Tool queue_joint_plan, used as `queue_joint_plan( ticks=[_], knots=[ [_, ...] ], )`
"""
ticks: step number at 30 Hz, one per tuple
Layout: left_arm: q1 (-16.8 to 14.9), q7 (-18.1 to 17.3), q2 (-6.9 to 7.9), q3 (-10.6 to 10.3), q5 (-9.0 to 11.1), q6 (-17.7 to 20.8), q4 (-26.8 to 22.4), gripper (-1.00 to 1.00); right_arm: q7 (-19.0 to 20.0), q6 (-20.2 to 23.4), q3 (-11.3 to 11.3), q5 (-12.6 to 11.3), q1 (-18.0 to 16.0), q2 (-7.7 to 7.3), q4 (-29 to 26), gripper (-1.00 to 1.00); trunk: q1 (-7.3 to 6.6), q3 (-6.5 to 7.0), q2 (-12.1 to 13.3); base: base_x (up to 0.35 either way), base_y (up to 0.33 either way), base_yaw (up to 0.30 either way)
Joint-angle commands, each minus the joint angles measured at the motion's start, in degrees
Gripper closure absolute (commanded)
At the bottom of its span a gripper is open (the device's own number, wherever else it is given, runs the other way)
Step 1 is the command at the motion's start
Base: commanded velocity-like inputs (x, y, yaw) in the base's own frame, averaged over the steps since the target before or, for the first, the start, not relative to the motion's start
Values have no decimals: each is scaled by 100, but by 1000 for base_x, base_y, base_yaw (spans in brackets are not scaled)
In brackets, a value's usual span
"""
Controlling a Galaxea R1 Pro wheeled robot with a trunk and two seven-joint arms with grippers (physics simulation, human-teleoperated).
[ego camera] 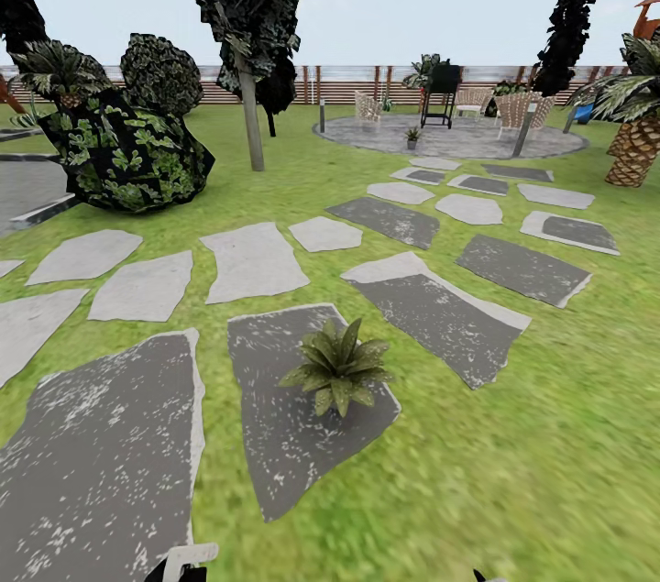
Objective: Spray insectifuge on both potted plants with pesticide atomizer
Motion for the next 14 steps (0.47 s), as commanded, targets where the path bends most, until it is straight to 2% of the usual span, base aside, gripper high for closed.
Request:
queue_joint_plan(
  ticks=[1,14],
  knots=[
    [-3,13,1,-10,17,-19,2,100,-19,-16,-41,60,-3,-1,6,-100,-1,-5,-2,0,0,0],
    [-3,5,-24,-43,17,-19,2,100,-22,-16,-42,60,-3,-3,7,-100,-1,-5,-2,0,0,0]
  ],
)
